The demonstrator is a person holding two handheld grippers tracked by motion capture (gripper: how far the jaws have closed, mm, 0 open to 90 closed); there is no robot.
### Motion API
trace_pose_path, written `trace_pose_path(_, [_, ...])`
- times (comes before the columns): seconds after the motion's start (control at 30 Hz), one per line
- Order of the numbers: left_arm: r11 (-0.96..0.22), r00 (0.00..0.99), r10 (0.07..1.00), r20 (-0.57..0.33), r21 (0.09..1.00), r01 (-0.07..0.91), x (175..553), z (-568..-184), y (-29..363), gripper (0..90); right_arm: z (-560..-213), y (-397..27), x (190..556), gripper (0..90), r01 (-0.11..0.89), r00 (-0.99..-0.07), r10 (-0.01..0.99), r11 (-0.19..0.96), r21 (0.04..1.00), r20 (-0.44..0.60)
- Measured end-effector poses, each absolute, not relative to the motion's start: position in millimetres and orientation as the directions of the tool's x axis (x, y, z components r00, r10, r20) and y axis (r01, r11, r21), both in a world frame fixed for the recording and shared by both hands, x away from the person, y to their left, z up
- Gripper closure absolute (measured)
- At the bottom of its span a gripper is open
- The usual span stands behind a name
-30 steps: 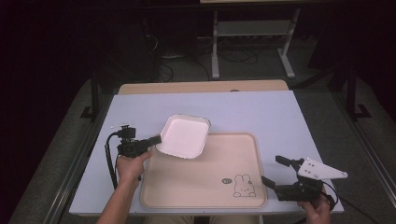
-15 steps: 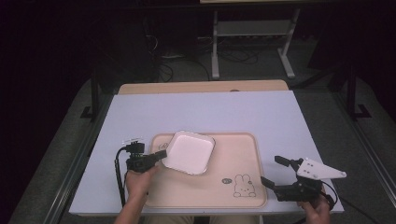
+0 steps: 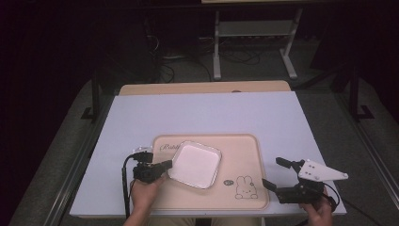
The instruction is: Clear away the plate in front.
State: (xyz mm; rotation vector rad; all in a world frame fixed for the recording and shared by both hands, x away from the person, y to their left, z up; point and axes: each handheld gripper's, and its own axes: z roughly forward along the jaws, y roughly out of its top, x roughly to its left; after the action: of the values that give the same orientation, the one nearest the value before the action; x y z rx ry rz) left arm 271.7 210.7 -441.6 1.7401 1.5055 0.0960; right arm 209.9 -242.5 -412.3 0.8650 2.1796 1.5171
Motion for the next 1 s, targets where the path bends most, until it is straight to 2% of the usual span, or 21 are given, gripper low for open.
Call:
trace_pose_path(0.5, [-0.010,0.294,0.885,-0.361,0.616,0.787,256,-442,202,87.0,-411,-242,209,13.1,0.276,-0.759,0.649,0.244,0.930,0.055])
trace_pose_path(1.0, [-0.050,0.331,0.875,-0.353,0.614,0.788,237,-442,199,71.8,-411,-243,209,13.1,0.277,-0.755,0.654,0.242,0.930,0.055])
